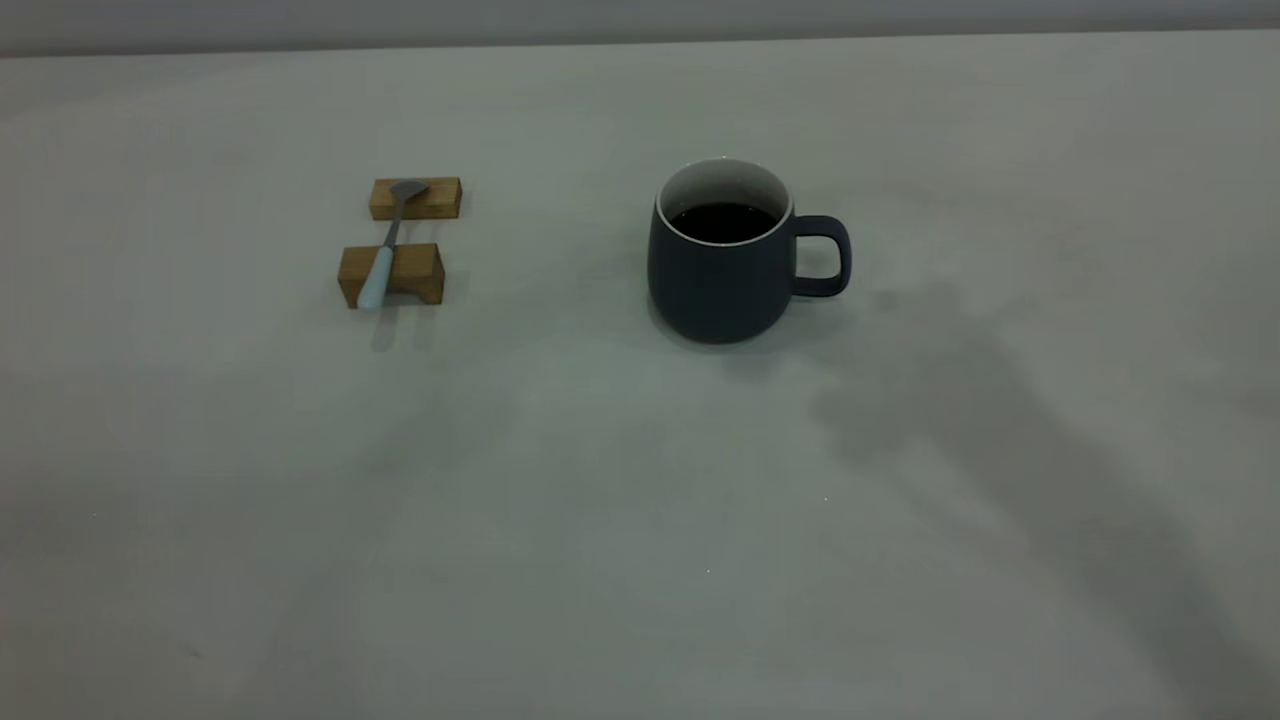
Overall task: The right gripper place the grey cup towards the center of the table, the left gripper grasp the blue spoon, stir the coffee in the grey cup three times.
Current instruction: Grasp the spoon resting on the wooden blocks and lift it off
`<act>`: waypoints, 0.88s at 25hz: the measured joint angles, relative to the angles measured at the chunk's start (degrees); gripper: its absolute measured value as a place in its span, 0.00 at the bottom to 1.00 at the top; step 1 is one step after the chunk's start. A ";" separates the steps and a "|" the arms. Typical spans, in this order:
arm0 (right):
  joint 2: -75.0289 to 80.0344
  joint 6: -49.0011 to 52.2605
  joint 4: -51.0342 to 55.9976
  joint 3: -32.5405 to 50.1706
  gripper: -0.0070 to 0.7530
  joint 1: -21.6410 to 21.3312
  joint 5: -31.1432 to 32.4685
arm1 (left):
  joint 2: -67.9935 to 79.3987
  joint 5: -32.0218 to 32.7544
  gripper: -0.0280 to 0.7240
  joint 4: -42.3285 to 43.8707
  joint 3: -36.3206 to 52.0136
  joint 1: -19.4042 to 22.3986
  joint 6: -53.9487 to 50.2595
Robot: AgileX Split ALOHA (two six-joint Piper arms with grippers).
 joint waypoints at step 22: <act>-64.95 20.68 -1.50 39.72 0.89 -6.14 6.68 | 0.00 0.00 0.44 0.00 0.00 0.00 0.00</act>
